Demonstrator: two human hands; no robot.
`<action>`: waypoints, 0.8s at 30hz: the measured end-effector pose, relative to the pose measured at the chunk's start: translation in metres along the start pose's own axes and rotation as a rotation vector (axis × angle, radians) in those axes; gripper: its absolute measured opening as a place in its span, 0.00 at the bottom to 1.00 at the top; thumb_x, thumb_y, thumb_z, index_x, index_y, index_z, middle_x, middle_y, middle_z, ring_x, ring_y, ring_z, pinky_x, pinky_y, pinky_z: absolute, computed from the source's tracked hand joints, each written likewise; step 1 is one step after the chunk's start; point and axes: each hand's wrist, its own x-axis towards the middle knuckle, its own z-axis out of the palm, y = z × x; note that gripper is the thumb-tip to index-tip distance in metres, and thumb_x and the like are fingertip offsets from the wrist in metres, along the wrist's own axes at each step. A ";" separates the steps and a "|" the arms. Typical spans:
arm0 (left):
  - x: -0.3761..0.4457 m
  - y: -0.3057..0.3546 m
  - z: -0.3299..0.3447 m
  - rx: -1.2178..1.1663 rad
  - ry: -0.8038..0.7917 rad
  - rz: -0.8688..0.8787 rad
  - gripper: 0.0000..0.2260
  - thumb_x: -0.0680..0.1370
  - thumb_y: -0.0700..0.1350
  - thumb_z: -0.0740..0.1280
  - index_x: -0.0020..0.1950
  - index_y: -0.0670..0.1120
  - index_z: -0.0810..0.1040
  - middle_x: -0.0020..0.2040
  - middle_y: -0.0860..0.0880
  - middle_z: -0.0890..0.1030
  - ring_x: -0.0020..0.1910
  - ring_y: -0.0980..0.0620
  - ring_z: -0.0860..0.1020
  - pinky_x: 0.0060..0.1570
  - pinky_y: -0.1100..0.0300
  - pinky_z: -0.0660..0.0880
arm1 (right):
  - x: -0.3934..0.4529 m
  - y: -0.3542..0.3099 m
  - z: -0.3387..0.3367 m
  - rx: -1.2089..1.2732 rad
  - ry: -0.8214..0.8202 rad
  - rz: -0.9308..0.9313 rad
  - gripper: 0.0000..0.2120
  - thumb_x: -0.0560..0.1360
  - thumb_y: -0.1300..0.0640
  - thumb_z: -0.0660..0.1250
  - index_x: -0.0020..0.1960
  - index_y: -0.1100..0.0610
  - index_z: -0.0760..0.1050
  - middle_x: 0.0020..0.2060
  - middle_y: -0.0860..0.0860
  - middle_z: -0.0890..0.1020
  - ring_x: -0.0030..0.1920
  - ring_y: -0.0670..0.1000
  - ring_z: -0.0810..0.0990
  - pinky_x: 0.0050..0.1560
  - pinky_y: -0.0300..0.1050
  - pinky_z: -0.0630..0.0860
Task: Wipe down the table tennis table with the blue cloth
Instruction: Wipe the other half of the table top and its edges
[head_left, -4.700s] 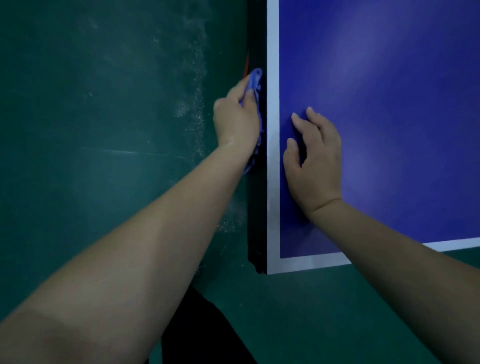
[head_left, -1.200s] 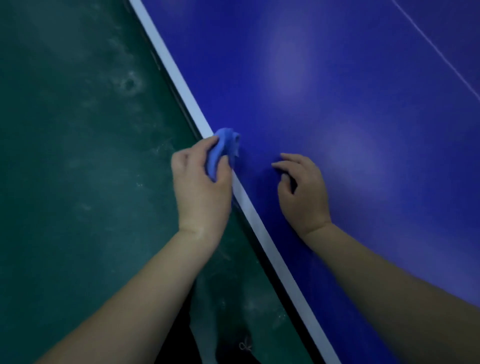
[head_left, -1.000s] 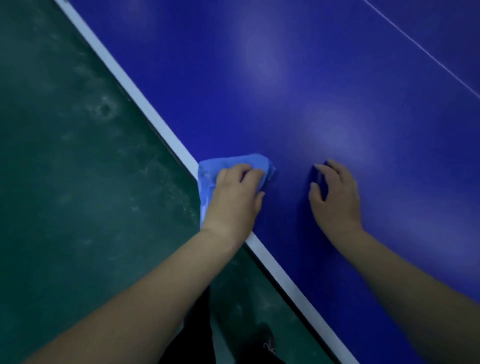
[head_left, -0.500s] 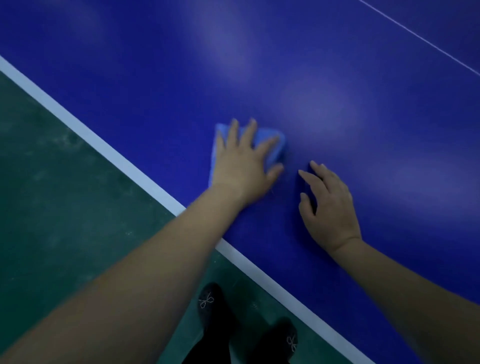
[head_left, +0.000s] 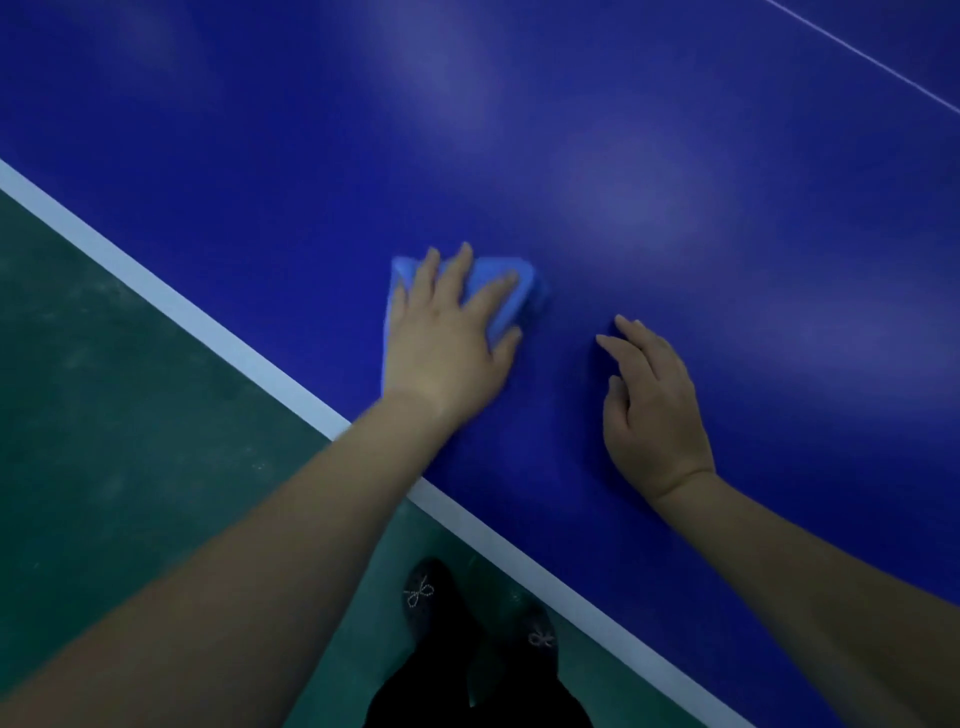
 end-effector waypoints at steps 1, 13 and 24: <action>-0.029 0.009 0.002 -0.005 -0.002 0.083 0.25 0.78 0.60 0.59 0.74 0.58 0.66 0.77 0.46 0.62 0.76 0.41 0.58 0.72 0.40 0.58 | 0.000 0.001 0.000 0.011 0.000 -0.002 0.19 0.77 0.68 0.59 0.68 0.61 0.71 0.70 0.56 0.69 0.72 0.56 0.65 0.71 0.59 0.64; -0.021 0.013 0.000 0.017 0.048 -0.218 0.25 0.80 0.58 0.58 0.76 0.56 0.63 0.78 0.45 0.59 0.77 0.41 0.55 0.73 0.43 0.56 | 0.000 0.023 -0.032 0.171 -0.117 -0.009 0.20 0.77 0.69 0.59 0.65 0.55 0.75 0.70 0.49 0.70 0.71 0.49 0.65 0.71 0.41 0.62; -0.083 0.037 0.006 -0.060 0.068 -0.111 0.22 0.78 0.51 0.66 0.73 0.51 0.71 0.75 0.43 0.66 0.74 0.39 0.64 0.71 0.45 0.62 | -0.039 0.091 -0.075 0.079 -0.283 0.060 0.22 0.81 0.60 0.60 0.72 0.45 0.66 0.77 0.43 0.56 0.77 0.47 0.50 0.76 0.52 0.54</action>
